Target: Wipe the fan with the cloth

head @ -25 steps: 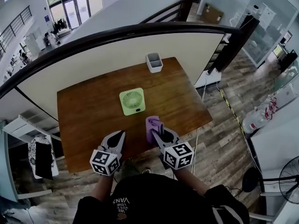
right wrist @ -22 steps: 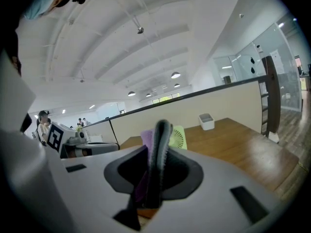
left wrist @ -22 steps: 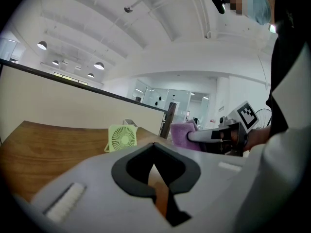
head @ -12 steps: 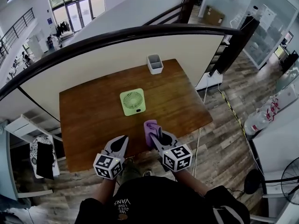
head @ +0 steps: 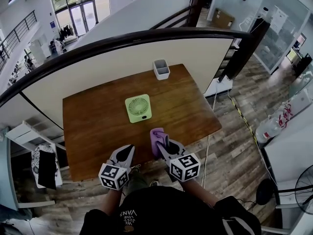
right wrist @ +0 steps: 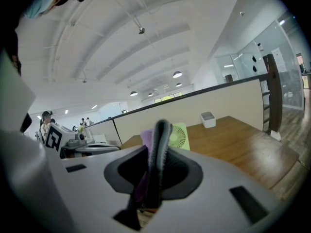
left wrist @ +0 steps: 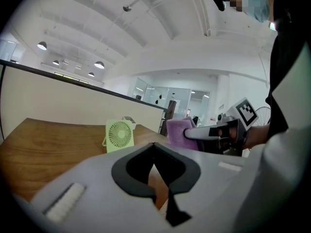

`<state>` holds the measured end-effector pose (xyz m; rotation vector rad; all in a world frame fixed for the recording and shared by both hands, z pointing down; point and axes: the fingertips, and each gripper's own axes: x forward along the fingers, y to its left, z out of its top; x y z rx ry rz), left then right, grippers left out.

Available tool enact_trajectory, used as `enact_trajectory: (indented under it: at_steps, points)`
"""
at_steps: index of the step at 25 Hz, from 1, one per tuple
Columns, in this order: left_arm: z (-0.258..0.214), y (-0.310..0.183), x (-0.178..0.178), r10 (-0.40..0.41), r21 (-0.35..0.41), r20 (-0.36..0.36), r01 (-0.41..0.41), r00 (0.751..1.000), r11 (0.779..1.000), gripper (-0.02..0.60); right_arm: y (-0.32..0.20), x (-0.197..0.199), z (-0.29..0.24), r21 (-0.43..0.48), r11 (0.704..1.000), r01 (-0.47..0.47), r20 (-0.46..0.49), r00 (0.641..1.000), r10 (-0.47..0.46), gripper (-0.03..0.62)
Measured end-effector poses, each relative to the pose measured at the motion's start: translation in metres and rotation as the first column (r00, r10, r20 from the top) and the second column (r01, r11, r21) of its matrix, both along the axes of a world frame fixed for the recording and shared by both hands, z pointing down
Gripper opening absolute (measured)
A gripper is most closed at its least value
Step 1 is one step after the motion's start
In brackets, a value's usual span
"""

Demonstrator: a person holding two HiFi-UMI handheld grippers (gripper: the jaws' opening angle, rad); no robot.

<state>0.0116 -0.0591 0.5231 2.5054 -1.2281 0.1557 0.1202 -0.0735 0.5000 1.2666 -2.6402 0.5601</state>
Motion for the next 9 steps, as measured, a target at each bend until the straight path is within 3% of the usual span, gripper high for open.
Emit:
enact_trajectory:
  at_steps: [9]
  points:
    - [0.0002, -0.0009, 0.0025, 0.002, -0.003, 0.004, -0.002, 1.0, 1.0, 0.011, -0.0004, 0.0028, -0.0016, 0.003, 1.0, -0.006, 0.003, 1.0, 0.006, 0.084]
